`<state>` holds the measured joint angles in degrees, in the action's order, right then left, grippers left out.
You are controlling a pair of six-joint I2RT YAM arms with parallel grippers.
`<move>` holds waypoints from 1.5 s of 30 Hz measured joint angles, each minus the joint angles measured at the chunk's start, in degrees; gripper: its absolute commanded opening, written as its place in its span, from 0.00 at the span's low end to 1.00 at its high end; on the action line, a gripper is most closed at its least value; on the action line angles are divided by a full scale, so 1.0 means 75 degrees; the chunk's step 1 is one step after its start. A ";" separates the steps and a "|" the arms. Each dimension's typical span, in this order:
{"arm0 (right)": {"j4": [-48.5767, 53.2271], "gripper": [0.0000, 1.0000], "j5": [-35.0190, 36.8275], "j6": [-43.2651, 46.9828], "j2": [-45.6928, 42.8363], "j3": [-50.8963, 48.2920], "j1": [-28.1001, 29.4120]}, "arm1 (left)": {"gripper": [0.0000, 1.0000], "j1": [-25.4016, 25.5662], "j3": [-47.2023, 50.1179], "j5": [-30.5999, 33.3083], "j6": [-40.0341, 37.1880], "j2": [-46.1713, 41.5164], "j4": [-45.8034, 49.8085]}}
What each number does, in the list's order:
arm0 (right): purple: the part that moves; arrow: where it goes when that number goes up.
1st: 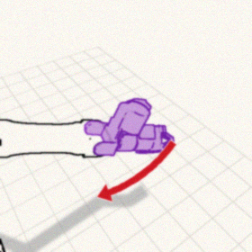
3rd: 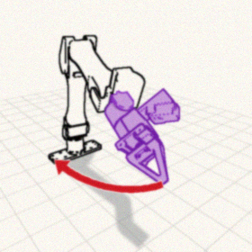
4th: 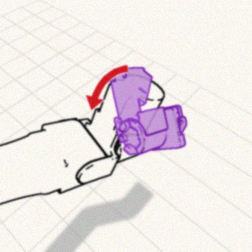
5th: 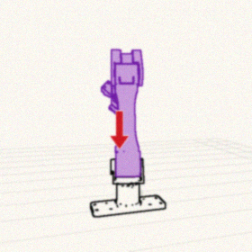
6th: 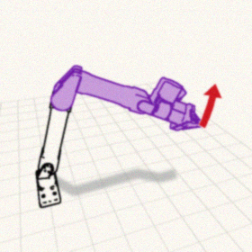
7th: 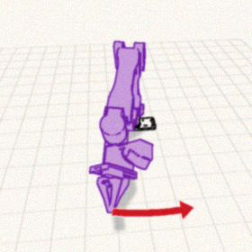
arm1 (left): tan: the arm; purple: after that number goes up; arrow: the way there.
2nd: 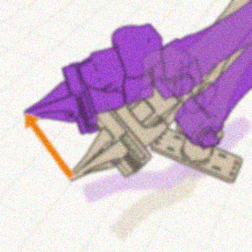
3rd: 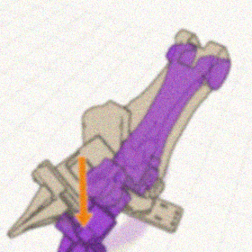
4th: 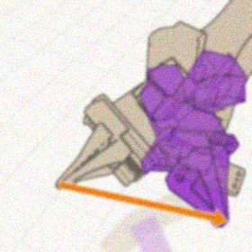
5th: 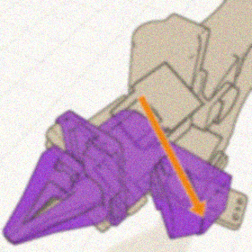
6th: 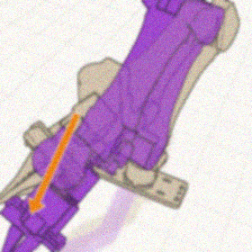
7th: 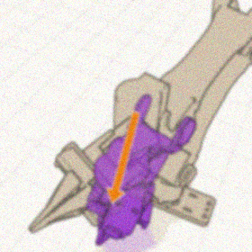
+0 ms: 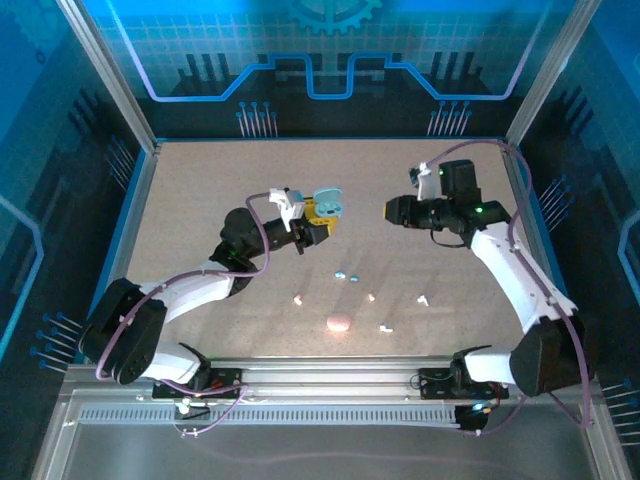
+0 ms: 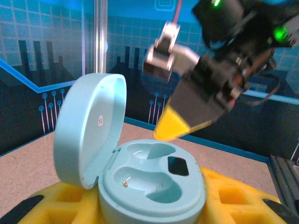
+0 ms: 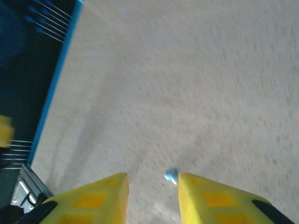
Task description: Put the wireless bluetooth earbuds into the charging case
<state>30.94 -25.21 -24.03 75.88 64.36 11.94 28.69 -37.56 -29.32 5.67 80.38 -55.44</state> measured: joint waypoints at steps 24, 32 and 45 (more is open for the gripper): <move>0.0627 0.35 0.0533 0.0650 0.4089 0.1137 0.2002 | 0.35 -0.0411 0.0280 0.0344 0.0367 -0.1804 0.0393; 0.1023 0.39 0.0536 0.1105 0.4450 0.1218 0.2008 | 0.35 -0.0411 0.0280 0.0341 0.0230 -0.1944 0.0761; 0.1419 0.40 0.0437 0.1824 0.5077 0.1690 0.2017 | 0.35 -0.0411 0.0280 0.0341 0.0227 -0.1955 0.0970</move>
<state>41.58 -21.93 -10.35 113.95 77.03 27.07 25.61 -35.46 -26.76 7.38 65.71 -48.16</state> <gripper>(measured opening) 0.404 0.389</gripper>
